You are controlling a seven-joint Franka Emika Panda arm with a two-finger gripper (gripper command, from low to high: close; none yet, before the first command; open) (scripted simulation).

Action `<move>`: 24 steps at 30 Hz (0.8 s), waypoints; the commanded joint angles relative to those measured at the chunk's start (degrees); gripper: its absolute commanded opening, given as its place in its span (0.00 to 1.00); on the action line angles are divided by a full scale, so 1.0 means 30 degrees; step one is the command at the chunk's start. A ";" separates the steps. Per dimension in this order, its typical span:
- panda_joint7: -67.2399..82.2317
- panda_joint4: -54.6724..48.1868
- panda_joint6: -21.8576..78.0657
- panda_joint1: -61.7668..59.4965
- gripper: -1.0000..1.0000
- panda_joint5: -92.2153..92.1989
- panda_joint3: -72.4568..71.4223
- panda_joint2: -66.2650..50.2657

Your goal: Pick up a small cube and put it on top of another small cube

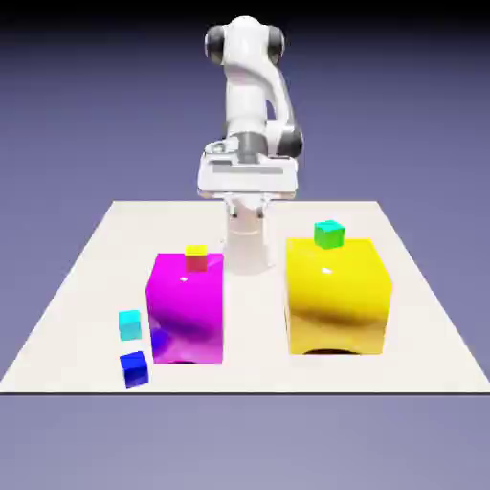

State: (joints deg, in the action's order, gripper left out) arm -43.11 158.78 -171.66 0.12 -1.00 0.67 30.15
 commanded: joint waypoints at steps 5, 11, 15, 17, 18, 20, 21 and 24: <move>-0.0908 -0.3068 0.3243 -0.0782 0.50 -0.1390 0.0930 -0.3462; -0.1997 -0.6749 0.7133 -0.1721 0.50 -0.3058 0.2046 -0.7615; -0.2723 -0.9203 0.9727 -0.2347 0.50 -0.4170 0.2790 -1.0383; -0.3086 -1.0430 1.1024 -0.2660 0.50 -0.4726 0.3162 -1.1768; -0.3268 -1.1043 1.1672 -0.2816 0.50 -0.5004 0.3348 -1.2460; -0.3631 -1.2270 1.2969 -0.3129 0.50 -0.5560 0.3720 -1.3844; -0.3813 -1.2883 1.3617 -0.3286 0.50 -0.5838 0.3906 -1.4536; -0.4357 -1.4724 1.5562 -0.3755 0.50 -0.6672 0.4464 -1.6613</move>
State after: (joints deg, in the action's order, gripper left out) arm -56.18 114.61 -124.98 -11.14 -21.02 14.07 -19.68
